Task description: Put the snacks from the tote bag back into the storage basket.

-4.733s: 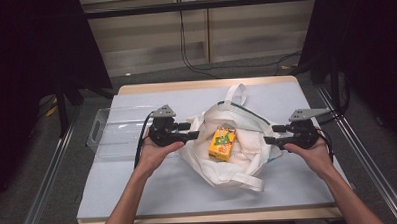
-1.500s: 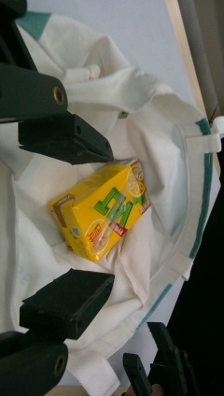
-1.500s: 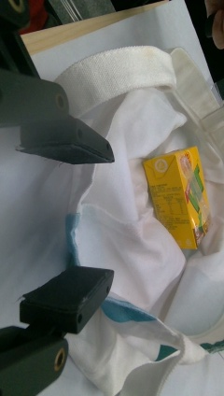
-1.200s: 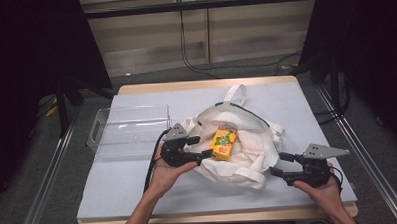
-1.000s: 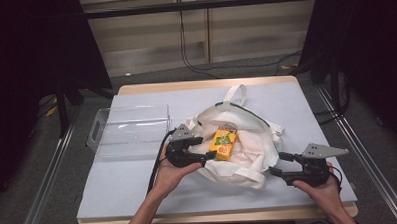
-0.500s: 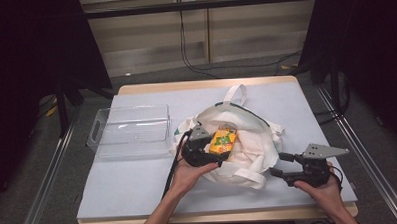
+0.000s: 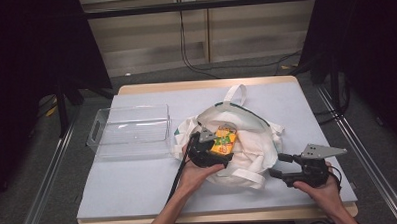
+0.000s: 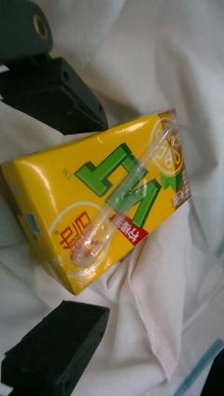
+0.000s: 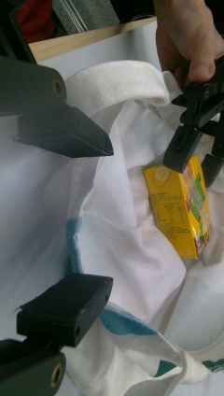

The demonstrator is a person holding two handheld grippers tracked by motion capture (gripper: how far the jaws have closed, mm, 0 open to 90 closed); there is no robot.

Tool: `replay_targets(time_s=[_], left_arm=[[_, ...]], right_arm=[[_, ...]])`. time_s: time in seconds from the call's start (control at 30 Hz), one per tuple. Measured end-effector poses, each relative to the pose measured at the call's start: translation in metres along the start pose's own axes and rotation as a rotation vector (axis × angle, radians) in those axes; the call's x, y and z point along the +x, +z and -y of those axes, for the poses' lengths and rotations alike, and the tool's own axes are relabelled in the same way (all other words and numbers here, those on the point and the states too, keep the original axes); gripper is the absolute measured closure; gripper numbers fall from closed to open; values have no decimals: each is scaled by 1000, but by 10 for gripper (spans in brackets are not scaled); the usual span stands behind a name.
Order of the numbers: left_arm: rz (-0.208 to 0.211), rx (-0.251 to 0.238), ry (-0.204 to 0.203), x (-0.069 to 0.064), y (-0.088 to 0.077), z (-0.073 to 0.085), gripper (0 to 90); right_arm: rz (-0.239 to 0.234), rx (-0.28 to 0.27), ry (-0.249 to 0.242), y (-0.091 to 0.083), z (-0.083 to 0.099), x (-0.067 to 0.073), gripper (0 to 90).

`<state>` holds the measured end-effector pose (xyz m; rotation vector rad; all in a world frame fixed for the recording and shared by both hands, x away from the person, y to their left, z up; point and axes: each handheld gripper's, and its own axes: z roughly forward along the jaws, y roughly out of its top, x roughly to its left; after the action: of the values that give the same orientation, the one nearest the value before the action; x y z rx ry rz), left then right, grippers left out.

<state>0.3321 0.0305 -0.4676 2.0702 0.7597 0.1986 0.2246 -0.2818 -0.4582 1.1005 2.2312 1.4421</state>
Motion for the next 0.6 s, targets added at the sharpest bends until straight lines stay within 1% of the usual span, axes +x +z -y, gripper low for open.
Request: replay_targets(time_s=[0.03, 0.07, 0.1, 0.13, 0.17, 0.2, 0.23, 0.27, 0.3, 0.33, 0.37, 0.4, 0.43, 0.47, 0.5, 0.53, 0.57, 0.6], left_arm=[[-8, 15, 10, 0, 1, 1, 96], [-17, 21, 12, 0, 2, 2, 102], [-16, 22, 16, -1, 3, 4, 101], [-16, 25, 32, 0, 5, 4, 100], [-31, 35, 38, -1, 5, 4, 100], [-33, 31, 39, -2, 5, 4, 99], [-37, 18, 24, -3, 6, 4, 95], [-46, 27, 29, -4, 7, 4, 95], [-52, 18, 25, -5, 8, 5, 96], [-54, 29, 43, -5, 8, 4, 96], [-56, 34, 39, -6, 7, 4, 94], [-62, 21, 47, -6, 7, 4, 93], [-68, 26, 52, -7, 7, 4, 98], [-64, 30, 58, -6, 7, 3, 105], [-58, 26, 35, -6, 8, 4, 106], [-72, 34, 45, -5, 8, 4, 116], [-70, 24, 40, -5, 9, 5, 122], [-77, 34, 52, -5, 9, 4, 123]], right_arm=[[0, 3, 3, -1, 0, 0, 307], [-1, 2, 5, -1, 0, 0, 307], [-3, 0, 2, -1, 0, -1, 307], [-5, 1, 6, -1, 0, -1, 307], [-5, 4, 6, 0, 1, -1, 307], [-6, 5, 7, 0, 1, -1, 307], [-8, 6, 7, 0, 0, -1, 307], [-9, 7, 7, 0, 0, 0, 307], [-11, 9, 4, 0, 0, 0, 307], [-6, 8, 3, 0, 0, 0, 307], [-10, 9, 3, 0, 0, 0, 307], [-9, 8, 4, 0, 0, 0, 307], [-7, 10, 4, 0, 0, 0, 307], [-6, 12, 3, 0, 0, -1, 307], [-8, 13, 3, 0, 1, -1, 307], [-8, 12, 1, 0, 1, -1, 307], [-7, 14, 3, 0, 1, -1, 307], [-7, 14, 3, 0, 1, -1, 307]])
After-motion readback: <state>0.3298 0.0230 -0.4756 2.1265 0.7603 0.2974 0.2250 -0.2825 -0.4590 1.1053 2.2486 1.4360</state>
